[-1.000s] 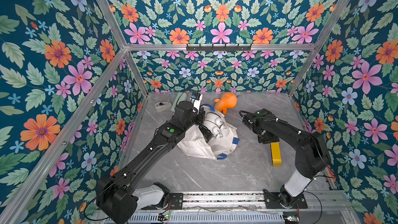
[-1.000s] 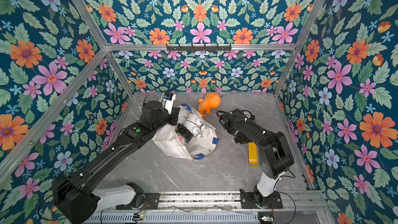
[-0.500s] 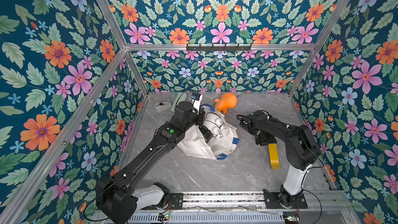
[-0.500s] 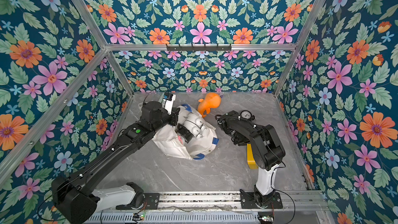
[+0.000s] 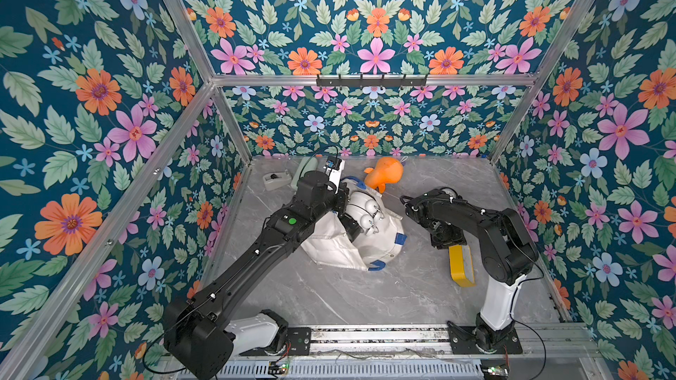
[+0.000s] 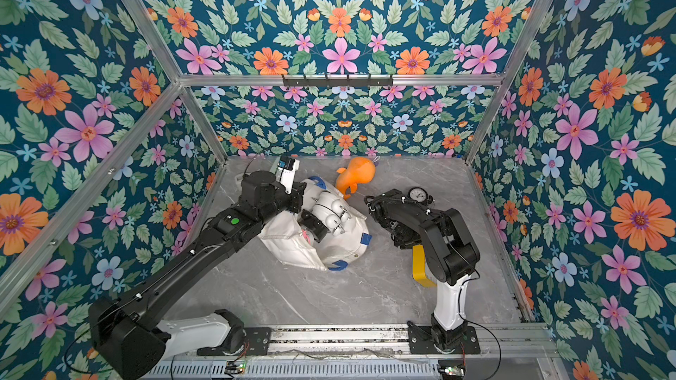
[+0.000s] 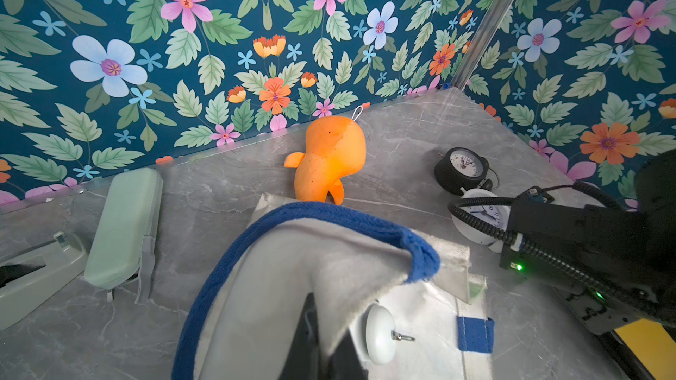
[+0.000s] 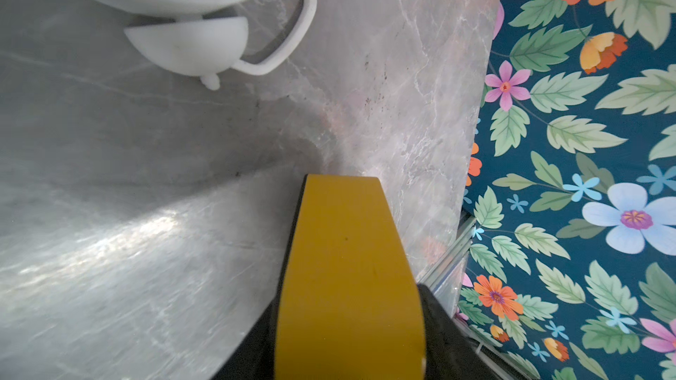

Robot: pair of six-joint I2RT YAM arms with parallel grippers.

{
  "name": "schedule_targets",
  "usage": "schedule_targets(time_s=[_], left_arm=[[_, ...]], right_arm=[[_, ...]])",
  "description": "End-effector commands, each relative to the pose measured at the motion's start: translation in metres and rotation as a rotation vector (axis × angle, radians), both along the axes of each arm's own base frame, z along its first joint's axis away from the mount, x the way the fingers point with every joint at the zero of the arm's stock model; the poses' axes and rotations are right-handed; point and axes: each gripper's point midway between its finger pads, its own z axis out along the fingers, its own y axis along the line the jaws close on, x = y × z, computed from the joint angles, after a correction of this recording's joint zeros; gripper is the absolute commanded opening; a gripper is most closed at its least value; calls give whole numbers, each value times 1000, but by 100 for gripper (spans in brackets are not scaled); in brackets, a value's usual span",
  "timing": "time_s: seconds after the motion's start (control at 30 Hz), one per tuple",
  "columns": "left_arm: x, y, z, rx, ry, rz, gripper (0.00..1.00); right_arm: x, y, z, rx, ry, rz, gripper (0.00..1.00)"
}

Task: Take the alarm clock out of the canvas bag
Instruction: Place the alarm at the center of the board.

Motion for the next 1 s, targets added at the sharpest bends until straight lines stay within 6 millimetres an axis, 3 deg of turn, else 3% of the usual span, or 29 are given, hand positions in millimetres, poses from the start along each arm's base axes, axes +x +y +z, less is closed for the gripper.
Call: schedule_targets(time_s=[0.0, 0.3, 0.53, 0.97], left_arm=[[4, -2, 16, -32, -46, 1, 0], [6, -2, 15, -27, -44, 3, 0], [6, -2, 13, -23, -39, 5, 0], [5, -2, 12, -27, -36, 6, 0]], right_arm=[[3, 4, -3, 25, -14, 1, 54], [18, 17, -17, 89, -51, 15, 55], [18, 24, -30, 121, -25, 9, 56], [19, 28, -36, 146, -26, 7, 61]])
